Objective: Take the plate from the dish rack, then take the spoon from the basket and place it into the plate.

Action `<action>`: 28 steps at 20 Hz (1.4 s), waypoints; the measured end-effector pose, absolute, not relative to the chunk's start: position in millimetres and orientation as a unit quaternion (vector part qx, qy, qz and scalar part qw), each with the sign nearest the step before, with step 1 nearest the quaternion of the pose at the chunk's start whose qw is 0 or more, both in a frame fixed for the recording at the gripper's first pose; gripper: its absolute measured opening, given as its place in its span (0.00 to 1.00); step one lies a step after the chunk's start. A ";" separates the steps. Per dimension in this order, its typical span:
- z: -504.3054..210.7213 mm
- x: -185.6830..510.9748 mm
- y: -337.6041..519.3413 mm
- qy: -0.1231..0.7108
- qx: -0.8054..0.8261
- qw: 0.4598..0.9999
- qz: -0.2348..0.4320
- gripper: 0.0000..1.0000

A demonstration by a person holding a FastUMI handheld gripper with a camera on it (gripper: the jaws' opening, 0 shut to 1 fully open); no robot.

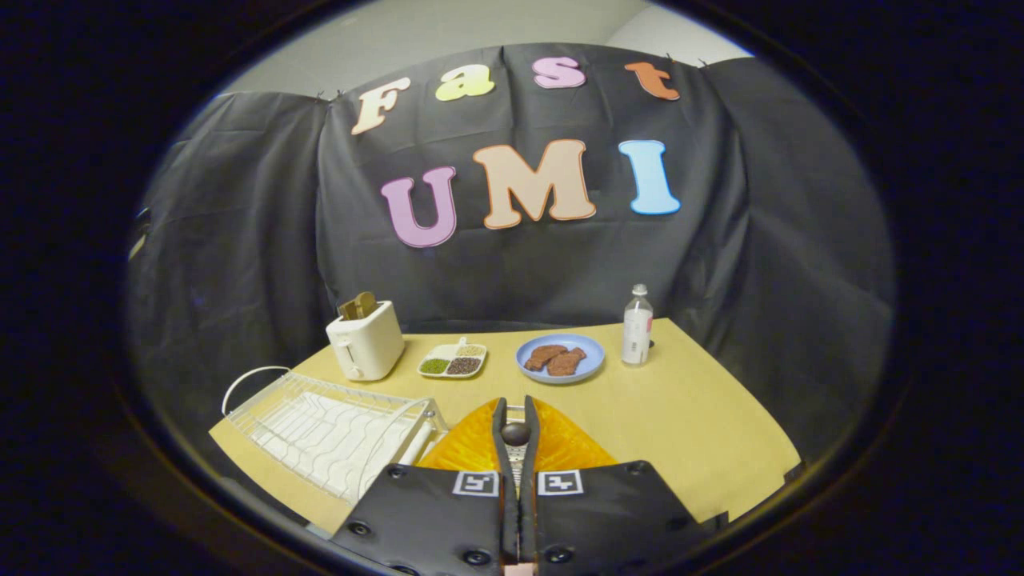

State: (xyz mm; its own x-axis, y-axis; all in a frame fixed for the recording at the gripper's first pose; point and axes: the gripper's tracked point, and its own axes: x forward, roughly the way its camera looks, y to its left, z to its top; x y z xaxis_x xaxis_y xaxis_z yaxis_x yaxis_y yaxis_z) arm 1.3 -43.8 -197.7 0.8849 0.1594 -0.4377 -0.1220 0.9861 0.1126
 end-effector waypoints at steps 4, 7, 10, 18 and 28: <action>-180.0 -19.3 -43.8 0.227 0.037 0.971 0.057 0.04; -174.9 -35.5 -45.1 0.230 0.033 0.972 0.044 0.04; -175.8 -52.3 -47.7 0.237 0.032 0.970 0.031 0.04; -190.3 -91.4 -53.7 0.260 0.034 0.965 0.004 0.04; -246.0 -128.4 -59.3 0.308 0.031 0.951 -0.017 0.05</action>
State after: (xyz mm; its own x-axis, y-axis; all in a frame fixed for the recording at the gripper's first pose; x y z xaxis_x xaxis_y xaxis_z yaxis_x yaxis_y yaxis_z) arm -128.4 -59.3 -246.0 0.8093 -0.0131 -0.5873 0.0509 0.9976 0.0478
